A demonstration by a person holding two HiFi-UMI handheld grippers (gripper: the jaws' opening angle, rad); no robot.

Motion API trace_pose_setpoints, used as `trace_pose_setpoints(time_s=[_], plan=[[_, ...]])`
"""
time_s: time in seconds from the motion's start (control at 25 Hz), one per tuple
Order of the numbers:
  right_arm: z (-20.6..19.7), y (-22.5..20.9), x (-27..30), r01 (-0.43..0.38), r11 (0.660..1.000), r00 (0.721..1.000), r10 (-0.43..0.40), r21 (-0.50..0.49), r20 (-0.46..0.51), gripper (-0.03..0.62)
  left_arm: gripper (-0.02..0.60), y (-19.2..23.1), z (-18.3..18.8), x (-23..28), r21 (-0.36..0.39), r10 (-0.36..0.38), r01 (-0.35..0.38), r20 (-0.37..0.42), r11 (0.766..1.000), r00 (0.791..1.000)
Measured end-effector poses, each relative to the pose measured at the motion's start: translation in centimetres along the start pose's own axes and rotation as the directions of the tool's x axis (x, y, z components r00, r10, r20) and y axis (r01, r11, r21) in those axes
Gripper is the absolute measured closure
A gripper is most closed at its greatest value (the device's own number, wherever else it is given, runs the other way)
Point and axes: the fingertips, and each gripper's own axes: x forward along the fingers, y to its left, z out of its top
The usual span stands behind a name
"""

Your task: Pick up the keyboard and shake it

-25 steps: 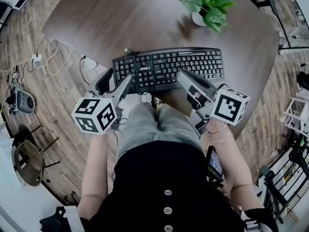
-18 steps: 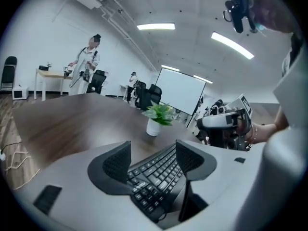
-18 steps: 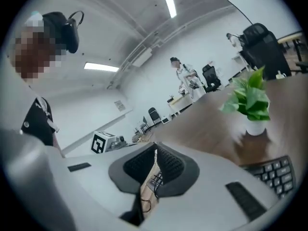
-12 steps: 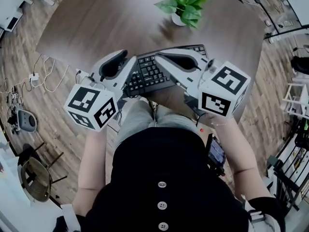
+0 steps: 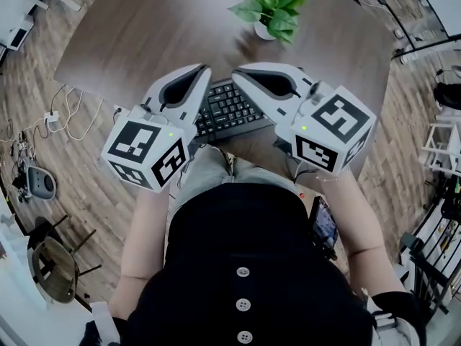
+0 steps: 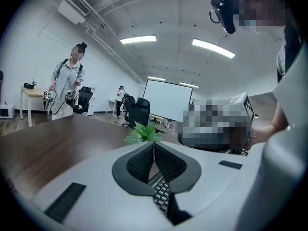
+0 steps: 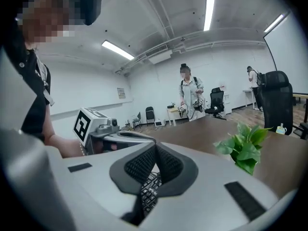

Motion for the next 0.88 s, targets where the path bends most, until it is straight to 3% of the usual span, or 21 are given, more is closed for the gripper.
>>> trace_pose_setpoints(time_s=[0.88], plan=[[-2.1,-1.7,0.6,0.024,0.999,0.999,-0.023,0.043,-0.043,0.568,0.565,0.6,-1.6,1.0,-0.068,-0.015,0.011,-0.049,0.998,0.999]])
